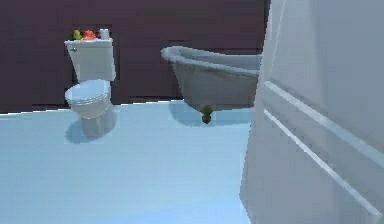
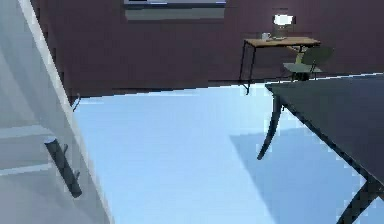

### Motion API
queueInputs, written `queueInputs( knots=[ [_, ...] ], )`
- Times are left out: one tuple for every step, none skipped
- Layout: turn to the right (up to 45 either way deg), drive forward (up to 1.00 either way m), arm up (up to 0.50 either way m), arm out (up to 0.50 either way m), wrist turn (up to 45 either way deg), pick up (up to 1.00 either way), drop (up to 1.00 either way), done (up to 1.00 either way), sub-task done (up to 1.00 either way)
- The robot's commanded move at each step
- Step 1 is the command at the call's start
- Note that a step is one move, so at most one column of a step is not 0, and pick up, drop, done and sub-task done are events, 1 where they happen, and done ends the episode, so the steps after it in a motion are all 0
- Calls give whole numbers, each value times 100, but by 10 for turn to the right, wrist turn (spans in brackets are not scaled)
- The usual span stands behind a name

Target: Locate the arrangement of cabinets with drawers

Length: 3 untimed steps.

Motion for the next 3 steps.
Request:
queueInputs(
  knots=[
    [0,100,0,0,0,0,0,0,0],
    [0,25,0,0,0,0,0,0,0],
    [270,0,0,0,0,0,0,0,0]
  ],
)
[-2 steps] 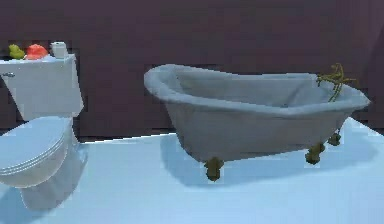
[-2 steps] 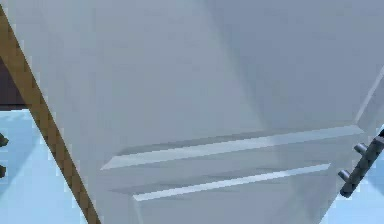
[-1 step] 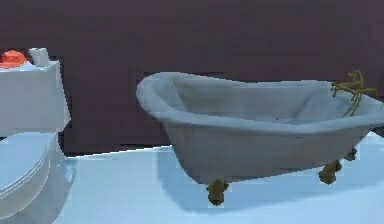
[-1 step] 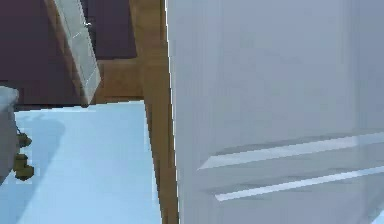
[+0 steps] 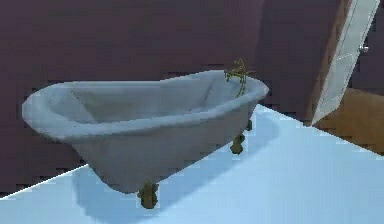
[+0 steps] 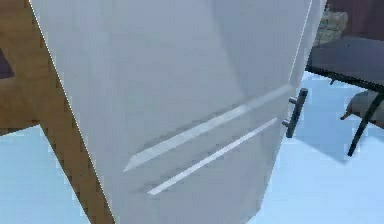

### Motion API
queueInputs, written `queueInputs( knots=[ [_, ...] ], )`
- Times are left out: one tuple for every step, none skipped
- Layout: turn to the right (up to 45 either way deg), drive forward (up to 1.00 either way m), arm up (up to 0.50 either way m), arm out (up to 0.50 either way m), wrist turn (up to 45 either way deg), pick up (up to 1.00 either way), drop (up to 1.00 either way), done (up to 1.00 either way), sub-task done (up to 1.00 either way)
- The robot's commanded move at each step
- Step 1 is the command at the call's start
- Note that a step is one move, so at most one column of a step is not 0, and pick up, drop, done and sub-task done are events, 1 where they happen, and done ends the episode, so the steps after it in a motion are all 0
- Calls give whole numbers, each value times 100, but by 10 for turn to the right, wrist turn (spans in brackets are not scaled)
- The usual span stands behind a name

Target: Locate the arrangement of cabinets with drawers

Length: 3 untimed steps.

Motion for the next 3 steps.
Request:
queueInputs(
  knots=[
    [0,55,0,0,0,0,0,0,0],
    [450,0,0,0,0,0,0,0,0],
    [60,0,0,0,0,0,0,0,0]
  ],
)
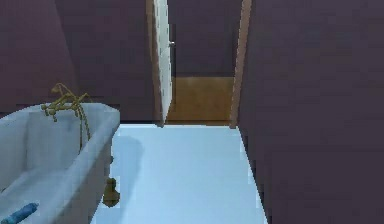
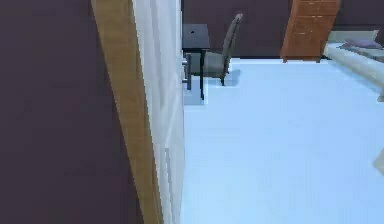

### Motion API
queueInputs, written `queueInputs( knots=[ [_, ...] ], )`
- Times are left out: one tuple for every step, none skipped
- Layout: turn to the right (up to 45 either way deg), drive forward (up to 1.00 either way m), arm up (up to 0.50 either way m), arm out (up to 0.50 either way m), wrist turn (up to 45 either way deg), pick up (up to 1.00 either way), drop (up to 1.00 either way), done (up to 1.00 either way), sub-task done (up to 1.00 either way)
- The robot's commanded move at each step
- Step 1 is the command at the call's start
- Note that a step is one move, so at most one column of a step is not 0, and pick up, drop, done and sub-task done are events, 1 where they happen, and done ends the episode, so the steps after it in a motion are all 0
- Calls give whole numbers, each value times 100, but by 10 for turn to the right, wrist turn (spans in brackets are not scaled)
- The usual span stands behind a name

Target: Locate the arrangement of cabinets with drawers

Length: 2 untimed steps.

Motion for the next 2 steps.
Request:
queueInputs(
  knots=[
    [0,100,0,0,0,0,0,0,0],
    [30,0,0,0,0,0,0,0,0]
  ],
)
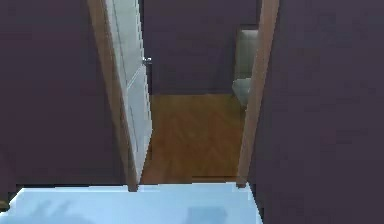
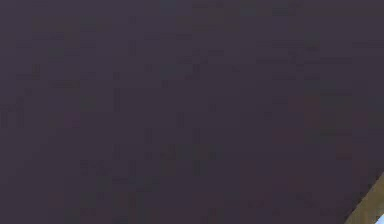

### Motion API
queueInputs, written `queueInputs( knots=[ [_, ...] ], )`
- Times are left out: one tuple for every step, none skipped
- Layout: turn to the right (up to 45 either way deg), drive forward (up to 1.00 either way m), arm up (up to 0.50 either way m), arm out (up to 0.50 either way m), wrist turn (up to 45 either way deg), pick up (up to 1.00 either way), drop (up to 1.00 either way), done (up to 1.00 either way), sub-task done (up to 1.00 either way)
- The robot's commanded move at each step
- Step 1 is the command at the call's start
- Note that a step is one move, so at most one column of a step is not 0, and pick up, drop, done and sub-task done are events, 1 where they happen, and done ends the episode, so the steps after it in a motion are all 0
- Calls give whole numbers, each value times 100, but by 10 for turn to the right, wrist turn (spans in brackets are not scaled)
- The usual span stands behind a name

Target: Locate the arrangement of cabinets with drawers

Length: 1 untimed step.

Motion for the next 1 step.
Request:
queueInputs(
  knots=[
    [0,100,0,0,0,0,0,0,0]
  ],
)
